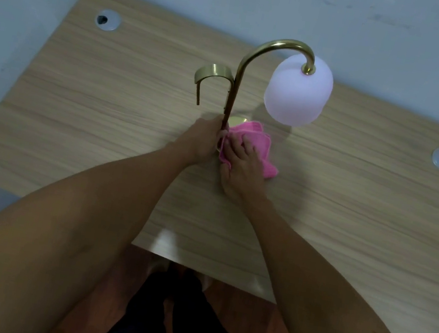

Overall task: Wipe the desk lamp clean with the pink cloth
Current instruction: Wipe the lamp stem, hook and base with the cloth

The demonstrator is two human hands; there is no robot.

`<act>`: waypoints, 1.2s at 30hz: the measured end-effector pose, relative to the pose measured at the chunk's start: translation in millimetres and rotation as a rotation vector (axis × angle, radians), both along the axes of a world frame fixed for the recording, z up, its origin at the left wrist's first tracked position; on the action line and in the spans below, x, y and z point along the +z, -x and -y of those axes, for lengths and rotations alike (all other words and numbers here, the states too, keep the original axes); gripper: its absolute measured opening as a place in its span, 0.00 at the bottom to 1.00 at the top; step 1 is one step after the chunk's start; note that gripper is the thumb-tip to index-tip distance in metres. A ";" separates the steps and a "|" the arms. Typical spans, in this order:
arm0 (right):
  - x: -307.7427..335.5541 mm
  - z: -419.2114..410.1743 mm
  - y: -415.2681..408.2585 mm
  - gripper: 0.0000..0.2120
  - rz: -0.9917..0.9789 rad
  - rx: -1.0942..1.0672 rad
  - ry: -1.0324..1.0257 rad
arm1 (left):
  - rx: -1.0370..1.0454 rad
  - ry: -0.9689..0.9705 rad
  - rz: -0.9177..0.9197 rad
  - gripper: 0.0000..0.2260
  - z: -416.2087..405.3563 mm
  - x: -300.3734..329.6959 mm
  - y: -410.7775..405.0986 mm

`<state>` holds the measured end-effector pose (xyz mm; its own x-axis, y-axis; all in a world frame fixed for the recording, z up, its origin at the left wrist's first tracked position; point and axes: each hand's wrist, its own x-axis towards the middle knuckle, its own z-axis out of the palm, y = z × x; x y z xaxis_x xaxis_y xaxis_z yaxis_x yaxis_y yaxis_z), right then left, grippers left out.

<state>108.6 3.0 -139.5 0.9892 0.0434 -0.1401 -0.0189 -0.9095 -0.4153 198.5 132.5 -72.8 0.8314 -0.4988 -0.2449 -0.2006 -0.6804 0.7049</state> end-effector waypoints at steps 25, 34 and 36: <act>15.3 3.8 -4.6 0.28 -0.065 -0.394 -0.309 | -0.025 -0.013 -0.050 0.12 -1.3 3.4 -8.2; 40.2 -99.7 16.3 0.32 -0.148 -0.709 -0.548 | -0.085 -0.052 -0.044 0.12 -2.3 7.1 -12.2; 37.7 -104.4 14.1 0.32 -0.110 -0.691 -0.515 | -0.115 -0.068 -0.066 0.13 -4.2 8.1 -16.1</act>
<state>94.5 107.4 -101.8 0.7994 -0.4778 -0.3642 -0.5617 -0.3791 -0.7354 214.7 136.7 -64.8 0.7508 -0.5700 -0.3337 -0.2342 -0.7021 0.6725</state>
